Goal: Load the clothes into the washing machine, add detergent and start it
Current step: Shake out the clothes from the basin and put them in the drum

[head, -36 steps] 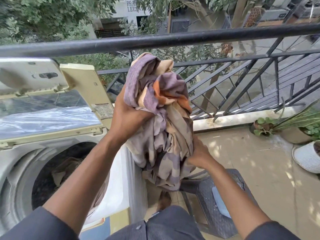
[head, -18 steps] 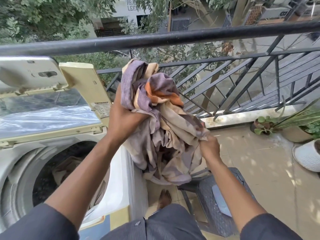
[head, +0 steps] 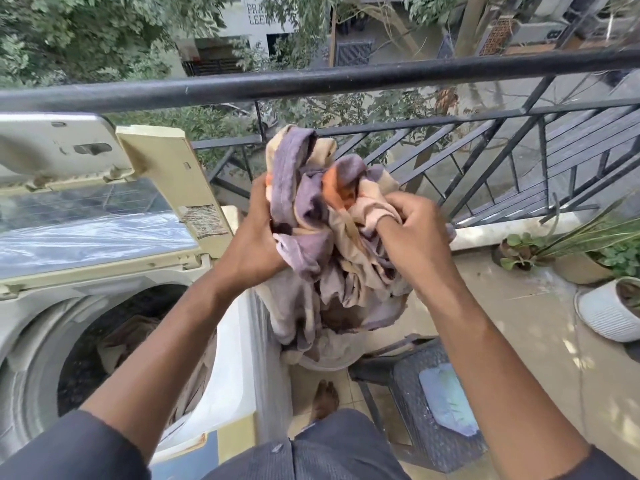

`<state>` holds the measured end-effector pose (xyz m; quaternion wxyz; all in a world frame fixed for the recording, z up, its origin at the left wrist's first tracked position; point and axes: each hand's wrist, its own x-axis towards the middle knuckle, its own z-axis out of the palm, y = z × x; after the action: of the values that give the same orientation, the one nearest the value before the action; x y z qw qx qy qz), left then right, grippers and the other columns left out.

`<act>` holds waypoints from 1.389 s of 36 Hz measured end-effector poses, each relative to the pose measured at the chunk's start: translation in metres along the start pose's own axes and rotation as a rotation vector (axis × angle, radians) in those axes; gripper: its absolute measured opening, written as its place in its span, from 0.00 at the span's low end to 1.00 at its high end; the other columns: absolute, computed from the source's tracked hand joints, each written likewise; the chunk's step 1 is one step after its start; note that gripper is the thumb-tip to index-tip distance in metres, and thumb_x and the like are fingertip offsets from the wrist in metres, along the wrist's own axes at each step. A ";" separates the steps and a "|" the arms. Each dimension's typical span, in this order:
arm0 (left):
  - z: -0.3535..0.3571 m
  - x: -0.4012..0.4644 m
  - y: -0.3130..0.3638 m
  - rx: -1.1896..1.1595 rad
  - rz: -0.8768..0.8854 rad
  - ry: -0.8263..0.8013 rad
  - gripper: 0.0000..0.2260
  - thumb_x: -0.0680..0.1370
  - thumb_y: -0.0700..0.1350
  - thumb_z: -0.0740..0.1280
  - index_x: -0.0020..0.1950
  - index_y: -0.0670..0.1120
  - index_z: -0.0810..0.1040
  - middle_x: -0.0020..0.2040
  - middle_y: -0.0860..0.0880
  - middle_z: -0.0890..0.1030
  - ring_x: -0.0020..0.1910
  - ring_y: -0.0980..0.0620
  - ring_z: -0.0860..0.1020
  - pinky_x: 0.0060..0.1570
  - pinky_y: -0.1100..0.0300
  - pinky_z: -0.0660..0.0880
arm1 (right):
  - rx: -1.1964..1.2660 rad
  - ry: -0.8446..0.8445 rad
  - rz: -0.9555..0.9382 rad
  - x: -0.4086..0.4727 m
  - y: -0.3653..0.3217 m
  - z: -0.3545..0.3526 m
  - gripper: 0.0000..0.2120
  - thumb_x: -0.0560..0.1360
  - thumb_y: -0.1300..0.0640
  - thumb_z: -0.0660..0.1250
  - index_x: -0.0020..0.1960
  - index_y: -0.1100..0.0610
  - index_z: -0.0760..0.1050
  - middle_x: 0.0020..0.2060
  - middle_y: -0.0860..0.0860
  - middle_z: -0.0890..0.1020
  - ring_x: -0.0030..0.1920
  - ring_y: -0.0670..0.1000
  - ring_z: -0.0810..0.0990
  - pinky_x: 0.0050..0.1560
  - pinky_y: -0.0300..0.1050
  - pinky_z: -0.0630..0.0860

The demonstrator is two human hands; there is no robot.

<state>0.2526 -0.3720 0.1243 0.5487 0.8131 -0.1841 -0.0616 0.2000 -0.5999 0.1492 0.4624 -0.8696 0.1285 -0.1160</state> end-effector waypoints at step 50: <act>0.006 0.008 0.007 -0.056 -0.118 0.393 0.28 0.60 0.54 0.86 0.59 0.59 0.86 0.55 0.61 0.88 0.59 0.63 0.84 0.62 0.56 0.81 | 0.483 0.014 0.848 -0.020 0.155 0.056 0.15 0.77 0.72 0.59 0.56 0.60 0.80 0.39 0.58 0.83 0.32 0.51 0.80 0.43 0.54 0.83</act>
<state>0.2563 -0.3821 0.1295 0.5921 0.8032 -0.0238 0.0609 0.1816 -0.6332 -0.0120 0.6566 -0.6077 0.4438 0.0503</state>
